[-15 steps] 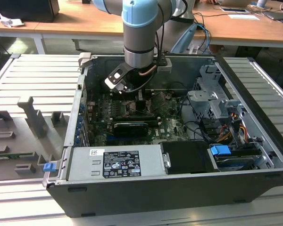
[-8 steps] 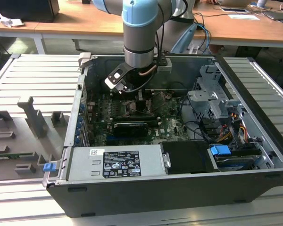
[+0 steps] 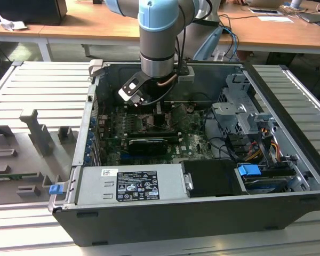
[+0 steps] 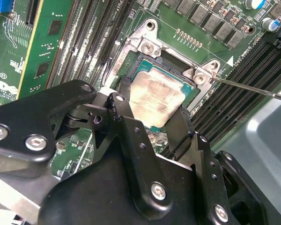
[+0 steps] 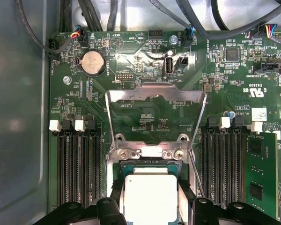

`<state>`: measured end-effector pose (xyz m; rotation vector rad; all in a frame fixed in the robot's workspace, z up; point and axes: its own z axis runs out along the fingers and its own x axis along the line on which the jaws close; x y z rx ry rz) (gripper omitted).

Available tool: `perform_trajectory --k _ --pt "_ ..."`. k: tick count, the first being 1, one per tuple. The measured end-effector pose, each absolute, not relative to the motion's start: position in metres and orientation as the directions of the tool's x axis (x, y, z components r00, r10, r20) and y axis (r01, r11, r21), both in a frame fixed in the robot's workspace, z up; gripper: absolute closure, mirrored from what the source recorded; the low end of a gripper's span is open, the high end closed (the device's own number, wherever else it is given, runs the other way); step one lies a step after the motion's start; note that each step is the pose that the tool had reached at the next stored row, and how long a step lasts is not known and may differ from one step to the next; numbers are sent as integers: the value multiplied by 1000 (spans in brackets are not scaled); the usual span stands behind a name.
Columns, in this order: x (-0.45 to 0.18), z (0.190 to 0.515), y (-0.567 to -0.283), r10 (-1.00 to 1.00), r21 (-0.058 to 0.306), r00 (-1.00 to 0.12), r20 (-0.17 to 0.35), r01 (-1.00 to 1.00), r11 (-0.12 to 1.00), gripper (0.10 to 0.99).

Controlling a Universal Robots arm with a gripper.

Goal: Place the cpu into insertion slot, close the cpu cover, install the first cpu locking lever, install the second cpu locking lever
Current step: 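Place the cpu into insertion slot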

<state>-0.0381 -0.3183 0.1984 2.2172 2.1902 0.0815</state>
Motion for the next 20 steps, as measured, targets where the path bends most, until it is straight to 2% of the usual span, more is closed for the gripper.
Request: perform_trajectory --k 6,7,20 --pt "-38 198 -318 1000 54 12 21 998 -13 537" --pt "-38 198 -318 1000 54 12 21 998 -13 471" --pt "-38 211 -318 1000 53 12 21 999 -13 471"
